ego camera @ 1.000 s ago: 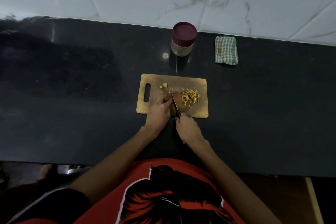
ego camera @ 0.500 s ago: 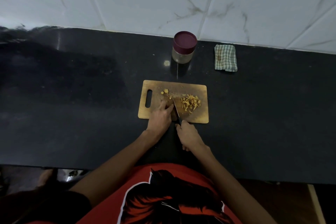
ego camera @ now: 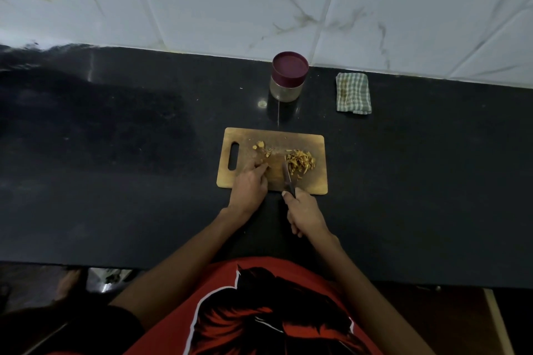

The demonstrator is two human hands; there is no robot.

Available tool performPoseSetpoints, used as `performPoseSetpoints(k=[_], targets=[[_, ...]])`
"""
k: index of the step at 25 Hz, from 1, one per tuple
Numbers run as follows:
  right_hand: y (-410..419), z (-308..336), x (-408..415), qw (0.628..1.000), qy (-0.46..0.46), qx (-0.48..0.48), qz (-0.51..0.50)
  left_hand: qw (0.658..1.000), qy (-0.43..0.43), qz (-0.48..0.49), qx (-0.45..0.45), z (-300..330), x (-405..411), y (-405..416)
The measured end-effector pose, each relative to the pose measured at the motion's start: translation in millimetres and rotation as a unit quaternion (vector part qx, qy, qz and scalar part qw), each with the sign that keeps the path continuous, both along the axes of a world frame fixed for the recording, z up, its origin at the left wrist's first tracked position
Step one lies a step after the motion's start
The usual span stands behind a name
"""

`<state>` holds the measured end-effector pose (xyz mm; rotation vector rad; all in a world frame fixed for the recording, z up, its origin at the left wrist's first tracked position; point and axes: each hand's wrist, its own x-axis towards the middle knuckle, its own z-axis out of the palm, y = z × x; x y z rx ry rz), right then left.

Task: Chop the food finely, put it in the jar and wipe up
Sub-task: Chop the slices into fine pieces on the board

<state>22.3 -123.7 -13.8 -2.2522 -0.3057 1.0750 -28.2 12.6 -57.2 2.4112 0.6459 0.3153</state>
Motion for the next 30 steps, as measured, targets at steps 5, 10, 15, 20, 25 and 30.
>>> performPoseSetpoints(k=[5,10,15,20,25,30], targets=[[6.9,-2.2,-6.8,0.999,0.003,-0.013,0.045,0.999,-0.017,0.013,-0.028,-3.1,-0.8,3.3],[8.1,-1.9,-5.3,0.998,-0.004,-0.023,0.051,0.998,-0.037,0.013,-0.055,-3.0,-0.7,6.1],[9.2,-3.9,-7.9,0.998,-0.010,-0.021,0.066,0.986,-0.068,0.098,-0.120,3.2,-3.8,10.3],[14.1,-9.2,-8.4,0.992,-0.043,-0.059,0.105,0.982,-0.064,0.112,-0.136,3.6,-2.9,10.2],[3.1,-7.2,-0.5,0.990,-0.083,-0.094,0.071,0.984,-0.057,0.108,-0.134,3.8,-3.0,9.5],[-8.5,1.2,6.5,0.993,-0.080,-0.083,0.031,0.985,-0.052,0.103,-0.132,3.8,-2.0,9.1]])
